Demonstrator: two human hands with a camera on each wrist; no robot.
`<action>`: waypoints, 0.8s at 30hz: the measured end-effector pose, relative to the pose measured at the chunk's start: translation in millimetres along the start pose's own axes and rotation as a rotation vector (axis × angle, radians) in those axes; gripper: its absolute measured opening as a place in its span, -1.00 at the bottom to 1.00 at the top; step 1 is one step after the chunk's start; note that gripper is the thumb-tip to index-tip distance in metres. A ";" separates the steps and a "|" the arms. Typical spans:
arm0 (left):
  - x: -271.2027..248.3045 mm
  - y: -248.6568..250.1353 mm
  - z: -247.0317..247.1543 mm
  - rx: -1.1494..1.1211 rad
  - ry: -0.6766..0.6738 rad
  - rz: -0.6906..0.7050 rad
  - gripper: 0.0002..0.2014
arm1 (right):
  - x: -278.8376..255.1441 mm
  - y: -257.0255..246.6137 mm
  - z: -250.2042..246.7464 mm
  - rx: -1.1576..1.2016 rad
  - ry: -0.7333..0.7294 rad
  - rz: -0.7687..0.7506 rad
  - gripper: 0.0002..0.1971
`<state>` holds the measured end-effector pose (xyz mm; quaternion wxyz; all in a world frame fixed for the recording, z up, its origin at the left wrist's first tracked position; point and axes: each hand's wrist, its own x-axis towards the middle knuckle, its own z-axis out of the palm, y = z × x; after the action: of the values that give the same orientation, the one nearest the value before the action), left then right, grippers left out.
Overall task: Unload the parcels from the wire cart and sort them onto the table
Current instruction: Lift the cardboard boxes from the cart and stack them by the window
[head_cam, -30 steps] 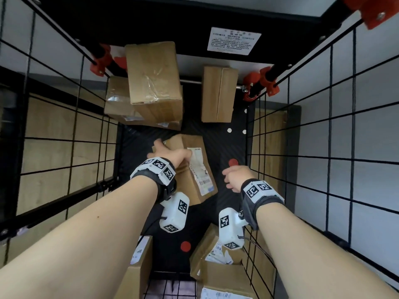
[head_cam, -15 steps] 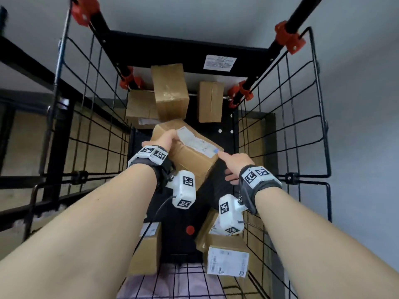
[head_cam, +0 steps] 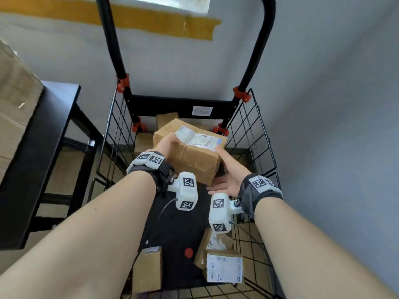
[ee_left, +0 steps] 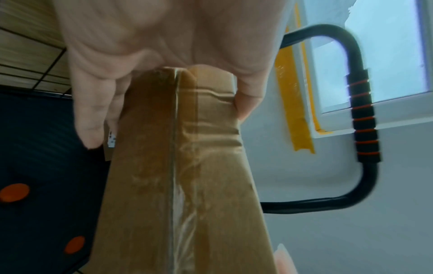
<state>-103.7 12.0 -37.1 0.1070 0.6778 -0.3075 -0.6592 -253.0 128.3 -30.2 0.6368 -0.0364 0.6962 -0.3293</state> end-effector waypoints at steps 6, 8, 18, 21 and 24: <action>-84.4 -2.9 -30.2 -0.068 -0.086 0.126 -0.45 | -73.5 3.1 3.7 0.091 0.093 -0.228 -0.41; -115.0 -11.6 -43.9 -0.016 -0.086 0.151 -0.54 | -104.6 8.4 3.1 0.072 0.115 -0.289 -0.54; -246.1 -40.6 -111.7 0.064 -0.001 0.510 -0.46 | -243.1 36.7 18.2 0.011 0.261 -0.609 -0.52; -281.0 -42.2 -130.3 0.117 -0.019 0.500 -0.44 | -276.3 33.5 37.9 -0.001 0.255 -0.654 -0.35; -310.6 -44.2 -155.0 0.141 -0.015 0.518 -0.46 | -304.1 27.9 62.9 -0.005 0.262 -0.715 -0.29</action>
<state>75.3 179.8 212.4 0.2224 0.5772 -0.5166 -0.5920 -128.9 267.1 219.8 0.3872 -0.2362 0.7159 -0.5308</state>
